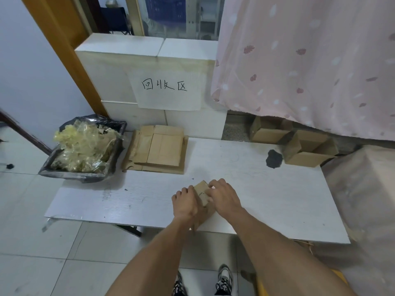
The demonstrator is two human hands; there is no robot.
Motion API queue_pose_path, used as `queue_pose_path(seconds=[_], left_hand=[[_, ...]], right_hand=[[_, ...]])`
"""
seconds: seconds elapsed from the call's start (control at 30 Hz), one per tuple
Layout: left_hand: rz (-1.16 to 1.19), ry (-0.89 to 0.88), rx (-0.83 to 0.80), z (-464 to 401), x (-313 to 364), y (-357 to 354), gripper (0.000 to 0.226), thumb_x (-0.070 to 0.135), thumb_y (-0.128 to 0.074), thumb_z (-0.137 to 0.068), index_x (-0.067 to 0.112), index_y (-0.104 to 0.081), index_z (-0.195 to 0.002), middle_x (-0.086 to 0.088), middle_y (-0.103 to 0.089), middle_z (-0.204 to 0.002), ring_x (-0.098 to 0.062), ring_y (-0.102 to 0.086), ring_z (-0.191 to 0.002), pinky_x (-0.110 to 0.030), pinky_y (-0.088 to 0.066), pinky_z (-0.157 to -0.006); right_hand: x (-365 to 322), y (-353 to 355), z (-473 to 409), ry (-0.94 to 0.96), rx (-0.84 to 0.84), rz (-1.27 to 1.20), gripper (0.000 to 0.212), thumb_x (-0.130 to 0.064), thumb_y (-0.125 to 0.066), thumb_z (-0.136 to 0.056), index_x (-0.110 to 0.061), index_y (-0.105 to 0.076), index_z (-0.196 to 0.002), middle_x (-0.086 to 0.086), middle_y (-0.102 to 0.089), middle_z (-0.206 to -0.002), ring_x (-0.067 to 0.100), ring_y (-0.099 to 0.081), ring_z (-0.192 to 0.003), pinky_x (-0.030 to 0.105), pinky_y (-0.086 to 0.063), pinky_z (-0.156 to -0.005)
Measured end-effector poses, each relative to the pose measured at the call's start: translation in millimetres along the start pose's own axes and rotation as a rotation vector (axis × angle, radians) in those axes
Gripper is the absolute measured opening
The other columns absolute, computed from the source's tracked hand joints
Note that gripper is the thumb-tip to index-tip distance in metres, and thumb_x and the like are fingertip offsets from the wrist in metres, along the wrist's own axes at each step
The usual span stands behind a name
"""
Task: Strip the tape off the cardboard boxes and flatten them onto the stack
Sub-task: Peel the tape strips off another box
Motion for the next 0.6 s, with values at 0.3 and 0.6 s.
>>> queue_pose_path(seconds=[0.3,0.6], left_hand=[[-0.042,-0.174,-0.052,-10,-2,19,0.069,0.061,-0.071,-0.068,0.019,-0.047,-0.118,0.000,-0.054,-0.113,-0.025,-0.050,-0.108,-0.036,-0.033,-0.095],[-0.185,-0.383,0.119,1,3,31,0.083,0.078,-0.059,-0.064,0.018,-0.048,-0.120,0.005,-0.057,-0.110,-0.020,-0.052,-0.104,-0.031,-0.029,-0.103]], right_hand=[[-18,7,-8,0.156,-0.046,0.167,0.022,-0.004,-0.064,-0.085,-0.011,-0.073,-0.103,0.000,-0.061,-0.111,0.022,-0.046,-0.105,0.029,-0.042,-0.081],[-12,8,2,0.068,-0.132,-0.069,0.022,-0.017,-0.056,-0.089,-0.017,-0.054,-0.112,-0.001,-0.051,-0.110,0.023,-0.044,-0.101,0.034,-0.043,-0.078]])
Point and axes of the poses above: each hand's wrist, its own z-axis away from the middle knuckle, its own y-axis out of the back of the hand, x = y × z, the point moved 7 cm from there along -z, towards the middle knuckle
